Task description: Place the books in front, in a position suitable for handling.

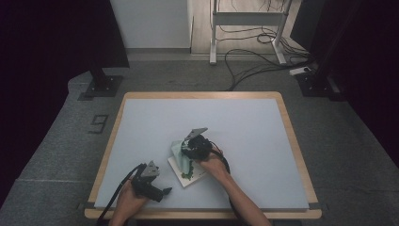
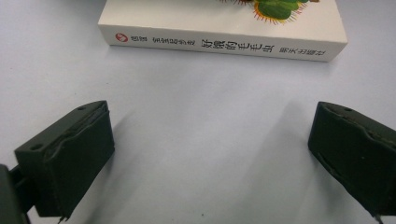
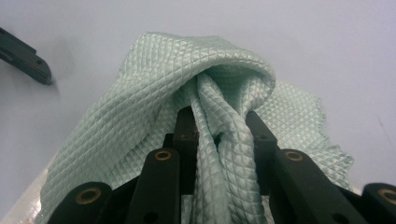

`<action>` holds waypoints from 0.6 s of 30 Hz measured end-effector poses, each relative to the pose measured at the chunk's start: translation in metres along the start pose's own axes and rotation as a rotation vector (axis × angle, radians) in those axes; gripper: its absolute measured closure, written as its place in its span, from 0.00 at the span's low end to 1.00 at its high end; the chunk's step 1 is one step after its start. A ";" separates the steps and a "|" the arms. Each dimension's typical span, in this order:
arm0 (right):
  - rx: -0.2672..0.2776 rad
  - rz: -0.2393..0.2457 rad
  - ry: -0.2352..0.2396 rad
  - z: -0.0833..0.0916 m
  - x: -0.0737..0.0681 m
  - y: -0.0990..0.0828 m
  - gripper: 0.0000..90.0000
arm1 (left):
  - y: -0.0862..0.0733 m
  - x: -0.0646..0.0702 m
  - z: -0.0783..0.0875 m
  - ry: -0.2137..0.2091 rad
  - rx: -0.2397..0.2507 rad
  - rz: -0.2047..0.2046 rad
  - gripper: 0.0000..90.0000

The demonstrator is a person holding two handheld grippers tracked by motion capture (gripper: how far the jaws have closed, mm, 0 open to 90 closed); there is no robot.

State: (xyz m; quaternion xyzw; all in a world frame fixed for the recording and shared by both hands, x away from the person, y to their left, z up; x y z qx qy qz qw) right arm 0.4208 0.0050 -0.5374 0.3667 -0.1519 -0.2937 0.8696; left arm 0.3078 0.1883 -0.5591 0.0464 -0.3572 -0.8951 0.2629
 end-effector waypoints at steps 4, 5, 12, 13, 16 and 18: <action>-0.004 0.003 -0.017 0.002 0.007 -0.002 0.78 | 0.000 0.000 0.000 0.000 0.000 0.000 0.00; -0.004 -0.005 -0.019 0.002 0.009 -0.003 0.78 | 0.000 0.000 0.000 0.000 0.002 0.002 0.00; -0.010 -0.023 -0.056 0.006 0.026 -0.008 0.78 | 0.000 0.000 0.000 -0.001 0.003 0.002 0.00; -0.012 -0.033 -0.058 0.007 0.029 -0.010 0.78 | 0.000 0.000 0.000 -0.001 0.003 0.002 0.00; -0.015 -0.048 -0.076 0.009 0.038 -0.013 0.78 | 0.000 0.000 0.000 -0.001 0.003 0.002 0.00; -0.015 -0.058 -0.078 0.010 0.042 -0.014 0.78 | 0.000 0.000 0.000 -0.001 0.003 0.002 0.00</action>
Point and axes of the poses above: each handheld gripper's, and its own axes: z roughly backward along the jaws, y roughly out of its top, x roughly to its right, the point moved 4 cm from there along -z, roughly forward along the jaws, and after that the axes turned 7 degrees about -y, right-handed, at the moved point
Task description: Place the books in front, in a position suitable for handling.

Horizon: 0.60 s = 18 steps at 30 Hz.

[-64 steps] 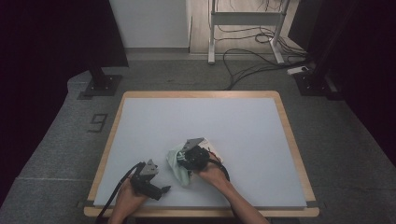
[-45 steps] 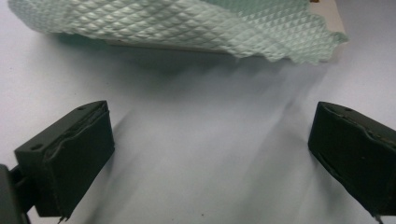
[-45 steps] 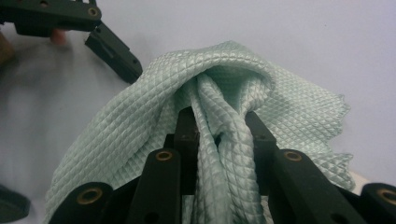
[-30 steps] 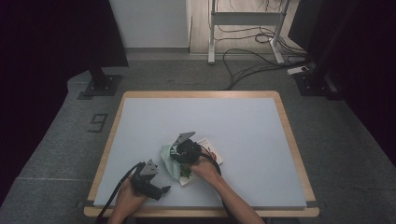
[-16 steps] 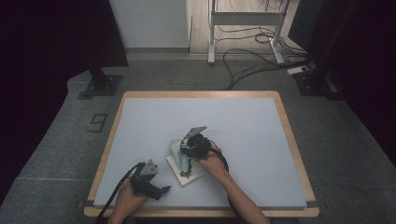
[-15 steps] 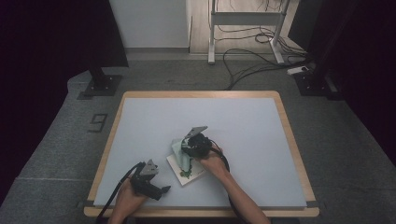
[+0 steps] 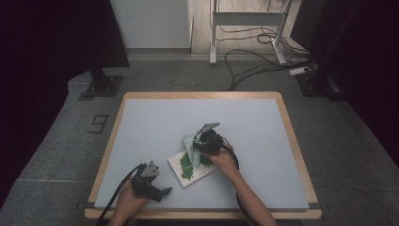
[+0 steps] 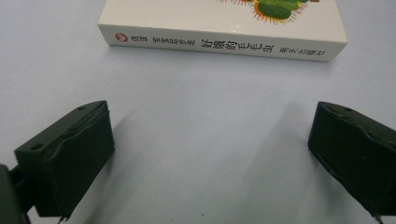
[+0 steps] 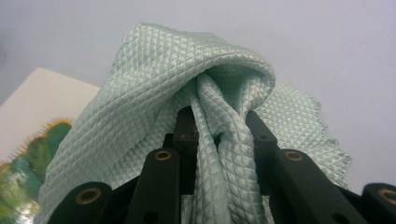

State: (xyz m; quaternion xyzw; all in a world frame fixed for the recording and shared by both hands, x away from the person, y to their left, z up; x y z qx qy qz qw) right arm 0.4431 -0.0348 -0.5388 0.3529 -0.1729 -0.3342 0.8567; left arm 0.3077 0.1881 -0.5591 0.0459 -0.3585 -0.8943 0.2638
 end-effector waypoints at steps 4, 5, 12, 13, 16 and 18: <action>-0.003 0.003 -0.034 0.001 0.008 -0.002 0.78 | 0.000 0.000 0.000 0.001 -0.002 -0.002 0.00; -0.003 0.003 -0.034 0.001 0.008 -0.002 0.78 | 0.000 0.000 0.000 0.001 -0.002 -0.002 0.00; -0.003 -0.052 -0.084 0.004 0.030 -0.009 0.78 | 0.000 0.000 0.000 0.000 -0.004 -0.004 0.00; -0.001 -0.057 -0.086 0.004 0.032 -0.009 0.78 | 0.000 0.000 0.000 0.001 -0.004 -0.004 0.00; -0.004 -0.059 -0.095 0.005 0.034 -0.009 0.78 | 0.000 0.000 0.000 0.001 -0.004 -0.004 0.00; -0.010 -0.058 -0.109 0.005 0.035 -0.009 0.78 | 0.000 0.000 0.000 0.001 -0.004 -0.004 0.00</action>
Point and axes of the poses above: each handheld gripper's, and its own axes: z roughly backward along the jaws, y roughly out of its top, x roughly to its right, the point moved 4 cm from there along -z, roughly forward along the jaws, and after that the axes turned 7 degrees about -y, right-handed, at the moved point
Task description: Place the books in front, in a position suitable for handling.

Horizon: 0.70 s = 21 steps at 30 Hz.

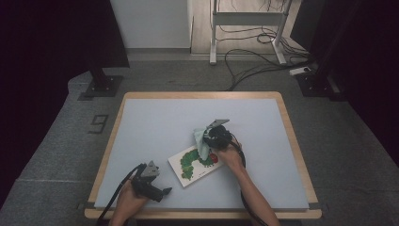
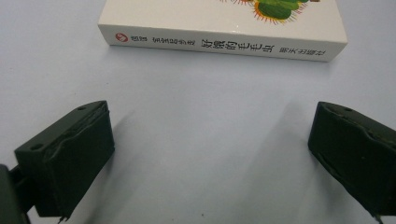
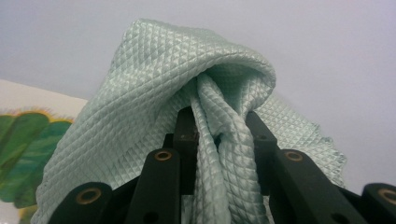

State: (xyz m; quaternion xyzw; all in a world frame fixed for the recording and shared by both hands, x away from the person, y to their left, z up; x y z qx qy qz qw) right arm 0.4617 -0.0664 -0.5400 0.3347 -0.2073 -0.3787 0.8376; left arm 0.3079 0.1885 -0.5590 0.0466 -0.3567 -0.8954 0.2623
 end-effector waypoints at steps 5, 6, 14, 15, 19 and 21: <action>-0.006 -0.005 -0.006 0.000 0.001 0.000 0.78 | 0.000 0.000 0.000 0.000 0.000 0.000 0.00; -0.006 -0.005 -0.006 0.000 0.001 0.000 0.78 | 0.000 0.000 0.000 0.000 0.000 0.000 0.00; 0.017 0.012 0.010 0.008 -0.002 0.004 0.78 | 0.000 0.000 0.000 -0.001 0.001 0.001 0.00; 0.021 0.011 0.011 0.011 -0.002 0.005 0.78 | 0.000 0.000 0.000 -0.002 0.001 0.001 0.00; 0.027 0.029 0.010 0.018 -0.001 0.007 0.78 | 0.000 0.000 0.000 -0.001 0.000 0.000 0.00; 0.032 0.031 0.011 0.023 -0.001 0.007 0.78 | 0.000 0.000 0.000 -0.002 0.000 0.000 0.00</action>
Point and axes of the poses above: each handheld gripper's, and its own axes: z roughly backward along the jaws, y roughly out of its top, x roughly to its right, the point moved 4 cm from there along -z, roughly forward along the jaws, and after that the axes turned 7 degrees about -y, right-handed, at the moved point
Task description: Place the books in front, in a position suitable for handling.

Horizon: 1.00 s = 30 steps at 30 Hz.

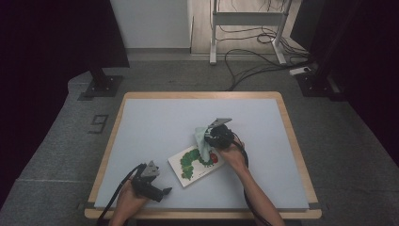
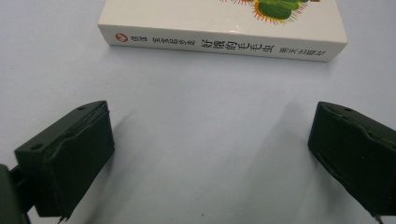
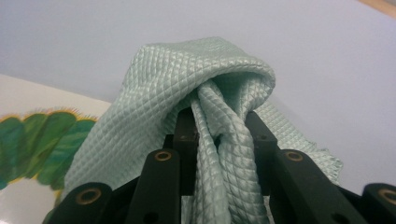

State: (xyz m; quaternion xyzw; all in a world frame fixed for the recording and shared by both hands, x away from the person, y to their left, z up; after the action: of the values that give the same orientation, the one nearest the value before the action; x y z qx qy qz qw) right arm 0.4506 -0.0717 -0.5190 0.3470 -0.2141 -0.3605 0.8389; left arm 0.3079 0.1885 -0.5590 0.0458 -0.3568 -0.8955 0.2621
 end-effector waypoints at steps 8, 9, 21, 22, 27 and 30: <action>0.012 0.007 -0.005 0.024 0.008 -0.004 0.79 | 0.000 0.000 0.000 0.000 0.000 0.000 0.00; 0.024 -0.011 0.006 0.031 0.010 -0.006 0.79 | 0.000 0.000 0.000 0.000 0.000 0.000 0.00; 0.050 -0.008 -0.012 0.066 0.025 -0.016 0.79 | 0.000 0.000 0.000 0.000 -0.001 -0.001 0.00; 0.049 -0.010 -0.014 0.069 0.027 -0.018 0.79 | 0.000 0.000 0.000 0.000 -0.001 -0.001 0.00; 0.053 -0.028 -0.034 0.085 0.038 -0.030 0.79 | 0.000 0.000 0.000 0.000 -0.001 -0.001 0.00; 0.055 -0.040 -0.046 0.092 0.043 -0.037 0.79 | 0.000 0.000 0.000 0.000 -0.001 -0.001 0.00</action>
State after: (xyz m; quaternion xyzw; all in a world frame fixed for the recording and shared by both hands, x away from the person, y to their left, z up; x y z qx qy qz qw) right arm 0.4054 -0.1622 -0.4803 0.3657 -0.2360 -0.3790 0.8166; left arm 0.3080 0.1885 -0.5590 0.0458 -0.3563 -0.8958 0.2617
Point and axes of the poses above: each handheld gripper's, and its own axes: z roughly backward along the jaws, y roughly out of its top, x roughly to its right, the point moved 4 cm from there along -z, roughly forward along the jaws, and after that the axes turned 7 degrees about -y, right-handed, at the moved point
